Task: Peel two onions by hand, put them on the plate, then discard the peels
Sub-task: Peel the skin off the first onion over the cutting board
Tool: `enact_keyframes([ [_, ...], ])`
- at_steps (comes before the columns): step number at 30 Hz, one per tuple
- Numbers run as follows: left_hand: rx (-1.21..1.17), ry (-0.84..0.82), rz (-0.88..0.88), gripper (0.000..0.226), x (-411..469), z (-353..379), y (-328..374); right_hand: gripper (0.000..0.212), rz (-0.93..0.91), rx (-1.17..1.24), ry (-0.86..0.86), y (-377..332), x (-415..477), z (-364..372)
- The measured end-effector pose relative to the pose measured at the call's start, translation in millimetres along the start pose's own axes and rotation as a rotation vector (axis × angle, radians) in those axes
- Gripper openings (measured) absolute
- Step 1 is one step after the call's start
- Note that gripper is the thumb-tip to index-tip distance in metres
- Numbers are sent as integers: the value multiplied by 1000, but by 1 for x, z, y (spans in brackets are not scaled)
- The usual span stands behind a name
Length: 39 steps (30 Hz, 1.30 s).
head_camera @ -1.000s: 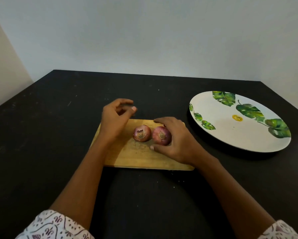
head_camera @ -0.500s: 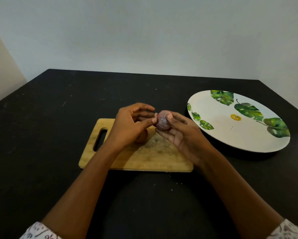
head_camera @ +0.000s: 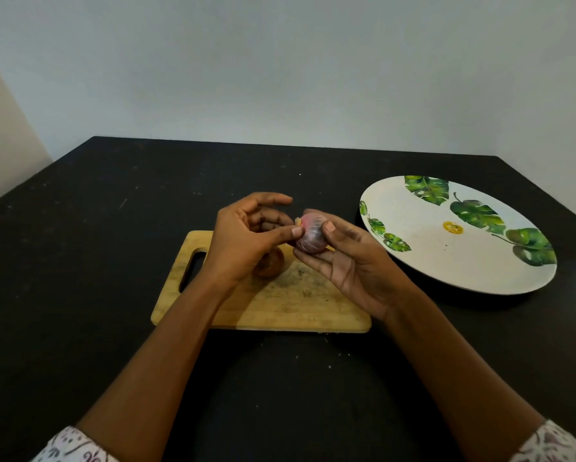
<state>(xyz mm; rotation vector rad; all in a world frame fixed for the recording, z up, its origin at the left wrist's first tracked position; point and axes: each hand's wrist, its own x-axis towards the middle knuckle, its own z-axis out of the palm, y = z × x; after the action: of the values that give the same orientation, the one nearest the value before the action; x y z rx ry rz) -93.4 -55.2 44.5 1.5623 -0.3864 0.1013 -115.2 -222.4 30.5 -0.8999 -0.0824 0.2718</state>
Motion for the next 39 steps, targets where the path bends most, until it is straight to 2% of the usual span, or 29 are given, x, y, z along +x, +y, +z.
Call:
enact_keyframes([
  [12, -56, -128, -28, 48, 1, -6, 1, 37, 5, 8, -57, 3, -1, -1],
  [17, -76, -128, 0, 38, 1, -3, -2, 37, 7, 60, -55, 5, 1, 1],
  [20, -41, -85, 38, 34, 1, 0, -3, 37, -4, 88, -30, 7, 1, 3],
  [25, 89, -10, 104, 36, -1, 11, -4, 48, -80, 227, 79, 11, 5, 5],
  [31, 183, 60, 191, 39, -5, 17, -1, 27, -105, 319, 170, -3, 4, -1],
  [39, 253, 183, 187, 43, -5, 16, -2, 48, -55, 222, 100, 1, 5, -3],
])
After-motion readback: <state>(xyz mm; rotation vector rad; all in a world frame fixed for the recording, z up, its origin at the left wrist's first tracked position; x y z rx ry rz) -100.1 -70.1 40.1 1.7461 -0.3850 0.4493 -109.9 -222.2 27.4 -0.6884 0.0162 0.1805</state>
